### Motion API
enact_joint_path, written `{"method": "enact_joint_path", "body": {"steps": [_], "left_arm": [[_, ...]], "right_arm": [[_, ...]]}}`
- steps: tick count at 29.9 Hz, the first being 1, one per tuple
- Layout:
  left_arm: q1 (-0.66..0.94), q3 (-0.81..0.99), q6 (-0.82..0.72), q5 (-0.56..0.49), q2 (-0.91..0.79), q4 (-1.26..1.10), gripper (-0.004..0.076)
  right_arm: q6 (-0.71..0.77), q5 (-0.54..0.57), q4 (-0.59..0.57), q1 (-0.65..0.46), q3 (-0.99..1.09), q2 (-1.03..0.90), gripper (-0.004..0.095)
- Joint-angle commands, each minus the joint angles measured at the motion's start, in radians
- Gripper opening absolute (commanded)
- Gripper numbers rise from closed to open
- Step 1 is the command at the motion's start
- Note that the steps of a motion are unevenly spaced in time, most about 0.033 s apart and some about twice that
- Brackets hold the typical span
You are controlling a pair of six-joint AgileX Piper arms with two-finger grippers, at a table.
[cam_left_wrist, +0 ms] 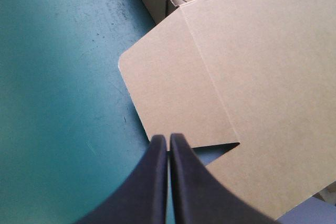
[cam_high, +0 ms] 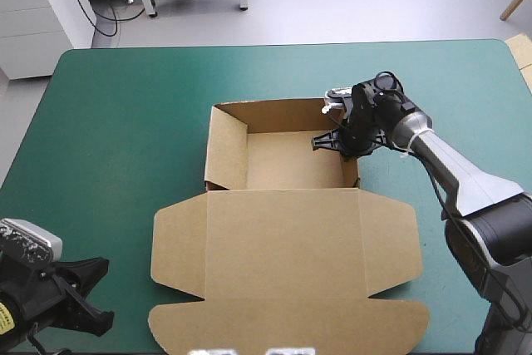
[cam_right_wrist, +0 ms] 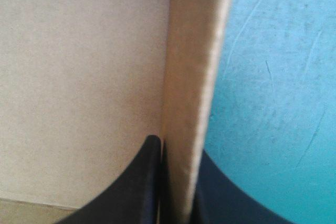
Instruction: Fold the box
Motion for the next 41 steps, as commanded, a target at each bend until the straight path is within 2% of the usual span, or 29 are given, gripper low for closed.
{"method": "enact_joint_path", "body": {"steps": [1, 6, 10, 16, 24, 28, 33, 35, 38, 41], "left_arm": [[-0.006, -0.023, -0.006, -0.026, 0.013, -0.015, -0.0008], [-0.006, -0.023, -0.006, -0.025, 0.013, -0.015, -0.0008], [-0.006, -0.023, -0.006, -0.02, 0.013, -0.015, -0.0008], [-0.006, -0.023, -0.006, -0.01, 0.013, -0.01, -0.0008], [-0.006, -0.023, 0.0, 0.008, 0.013, -0.012, -0.0008], [-0.006, -0.023, 0.0, 0.011, 0.013, -0.012, -0.0008], [-0.006, -0.023, 0.0, 0.011, 0.013, -0.012, -0.0008], [-0.006, -0.023, 0.0, 0.011, 0.013, -0.012, -0.0008], [-0.006, -0.023, 0.0, 0.011, 0.013, -0.011, -0.0008], [-0.006, -0.023, 0.0, 0.011, 0.013, -0.011, -0.0008]], "right_arm": [[-0.001, -0.011, -0.004, -0.004, -0.026, -0.067, -0.0021], [-0.013, -0.007, -0.006, -0.004, -0.026, -0.069, -0.0021], [-0.032, 0.017, -0.074, -0.033, -0.055, -0.069, -0.0021], [-0.096, 0.071, -0.18, -0.197, -0.133, -0.069, -0.0021], [-0.111, -0.016, -0.117, -0.492, -0.152, -0.057, -0.0021], [-0.162, -0.018, -0.062, -0.558, -0.152, -0.034, -0.0021], [-0.204, -0.041, -0.1, -0.58, -0.152, -0.023, -0.0008], [-0.204, -0.05, -0.106, -0.584, -0.152, -0.023, 0.0033], [-0.204, -0.057, -0.113, -0.584, -0.152, -0.023, 0.0176], [-0.216, -0.041, -0.125, -0.584, -0.152, -0.023, 0.0434]]}}
